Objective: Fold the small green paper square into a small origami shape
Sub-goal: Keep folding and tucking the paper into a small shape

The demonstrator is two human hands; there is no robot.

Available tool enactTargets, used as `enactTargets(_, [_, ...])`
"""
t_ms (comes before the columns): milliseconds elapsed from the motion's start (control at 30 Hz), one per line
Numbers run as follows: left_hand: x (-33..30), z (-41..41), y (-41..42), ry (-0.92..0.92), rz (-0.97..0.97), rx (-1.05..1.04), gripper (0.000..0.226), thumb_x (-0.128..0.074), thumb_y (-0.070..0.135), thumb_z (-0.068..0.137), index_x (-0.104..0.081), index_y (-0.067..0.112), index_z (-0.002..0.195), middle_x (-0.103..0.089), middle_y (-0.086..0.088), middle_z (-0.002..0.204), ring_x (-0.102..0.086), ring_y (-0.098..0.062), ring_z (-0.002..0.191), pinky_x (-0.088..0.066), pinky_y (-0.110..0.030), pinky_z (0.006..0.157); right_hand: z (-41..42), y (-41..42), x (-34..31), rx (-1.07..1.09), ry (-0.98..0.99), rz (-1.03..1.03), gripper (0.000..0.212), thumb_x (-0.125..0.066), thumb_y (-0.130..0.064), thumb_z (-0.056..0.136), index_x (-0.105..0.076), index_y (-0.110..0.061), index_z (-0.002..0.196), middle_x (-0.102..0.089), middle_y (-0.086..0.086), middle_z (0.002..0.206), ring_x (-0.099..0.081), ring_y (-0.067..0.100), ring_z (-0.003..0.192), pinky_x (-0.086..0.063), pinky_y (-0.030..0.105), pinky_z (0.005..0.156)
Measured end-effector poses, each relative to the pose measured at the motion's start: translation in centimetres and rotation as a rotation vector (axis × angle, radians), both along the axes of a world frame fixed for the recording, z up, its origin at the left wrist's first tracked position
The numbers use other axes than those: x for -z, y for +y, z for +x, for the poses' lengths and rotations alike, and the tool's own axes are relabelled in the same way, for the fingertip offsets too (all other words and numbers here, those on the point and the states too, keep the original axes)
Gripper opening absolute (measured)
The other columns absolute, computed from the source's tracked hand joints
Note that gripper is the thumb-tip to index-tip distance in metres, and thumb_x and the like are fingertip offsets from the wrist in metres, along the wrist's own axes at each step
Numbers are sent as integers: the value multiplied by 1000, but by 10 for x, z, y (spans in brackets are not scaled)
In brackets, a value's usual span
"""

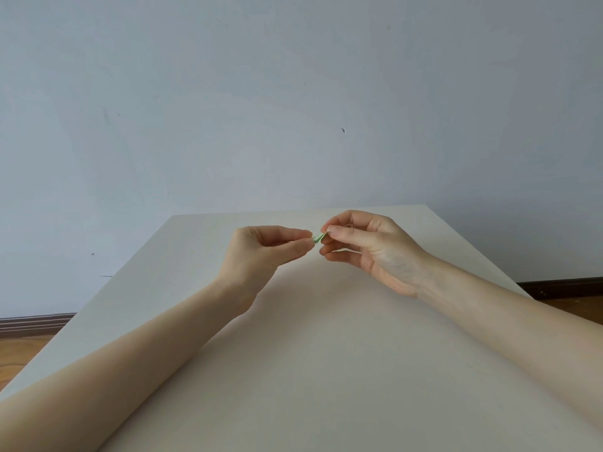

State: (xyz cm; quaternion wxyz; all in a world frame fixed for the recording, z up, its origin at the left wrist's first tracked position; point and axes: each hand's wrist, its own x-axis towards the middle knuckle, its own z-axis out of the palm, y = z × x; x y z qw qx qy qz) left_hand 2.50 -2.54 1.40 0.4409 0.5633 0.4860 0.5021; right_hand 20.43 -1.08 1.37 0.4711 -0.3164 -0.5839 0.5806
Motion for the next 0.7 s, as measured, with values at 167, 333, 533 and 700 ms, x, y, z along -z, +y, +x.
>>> enactTargets(167, [0,0,-1,150,99,-21,11,-78,13,70,-76,15,81,-76,2,80,-70,-9,79,-52,-20,79,0,0,0,-10,-1,12,12,-55,-2,89,-66,-3,87,-66,10,78,-66,19,73,-54,24,73])
enactTargets(333, [2,1,-2,276,199,-23,9,-80,13,69,-74,14,75,-74,5,69,-69,-6,65,-52,-15,64,0,-1,-1,-17,-34,23,12,-54,2,87,-65,-4,87,-63,11,79,-65,19,75,-54,24,73])
enactTargets(533, [3,-2,0,252,161,50,11,-80,11,69,-73,13,77,-75,-6,72,-70,-14,67,-54,-26,73,-1,-2,-1,-32,-73,37,14,-53,5,86,-61,-6,81,-63,8,77,-62,19,74,-53,24,71])
enactTargets(700, [2,-2,1,218,122,146,13,-79,10,69,-71,12,79,-74,-9,78,-66,-14,66,-52,-22,64,0,-3,-2,-46,-76,35,15,-53,4,86,-60,-6,79,-61,9,77,-61,19,72,-52,24,68])
